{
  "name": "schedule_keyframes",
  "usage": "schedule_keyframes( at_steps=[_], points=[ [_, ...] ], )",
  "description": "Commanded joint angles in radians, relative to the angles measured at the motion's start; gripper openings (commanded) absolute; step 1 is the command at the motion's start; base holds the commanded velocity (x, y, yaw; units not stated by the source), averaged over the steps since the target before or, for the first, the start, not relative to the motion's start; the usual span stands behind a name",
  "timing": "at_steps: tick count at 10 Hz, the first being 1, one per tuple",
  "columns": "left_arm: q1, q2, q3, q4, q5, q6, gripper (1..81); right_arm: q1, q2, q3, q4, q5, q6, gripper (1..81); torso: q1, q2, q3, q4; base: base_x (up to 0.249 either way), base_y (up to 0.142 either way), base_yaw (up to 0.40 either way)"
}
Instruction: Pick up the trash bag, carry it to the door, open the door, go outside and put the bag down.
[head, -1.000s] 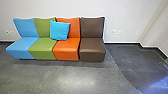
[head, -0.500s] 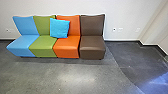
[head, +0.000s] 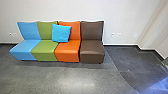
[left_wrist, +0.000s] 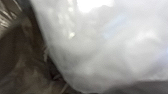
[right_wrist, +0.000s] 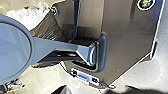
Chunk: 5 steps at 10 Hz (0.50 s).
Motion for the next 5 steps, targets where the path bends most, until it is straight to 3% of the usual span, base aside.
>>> schedule_keyframes(
  at_steps=[1, 5],
  points=[
    [-0.004, -0.004, 0.006, -0.004, 0.098, 0.003, 1.0, 0.01, -0.019, -0.012, 0.007, -0.084, -0.013, 81.1, -0.062, 0.097, 0.096, 0.0, 0.0, 0.0, 0.0],
    [0.001, 0.007, -0.039, -0.004, 0.086, 0.005, 1.0, -0.014, 0.045, -0.123, 0.01, -0.065, -0.013, 81.1, -0.151, 0.231, 0.236, 0.0, 0.0, 0.0, 0.0]
  ],
)
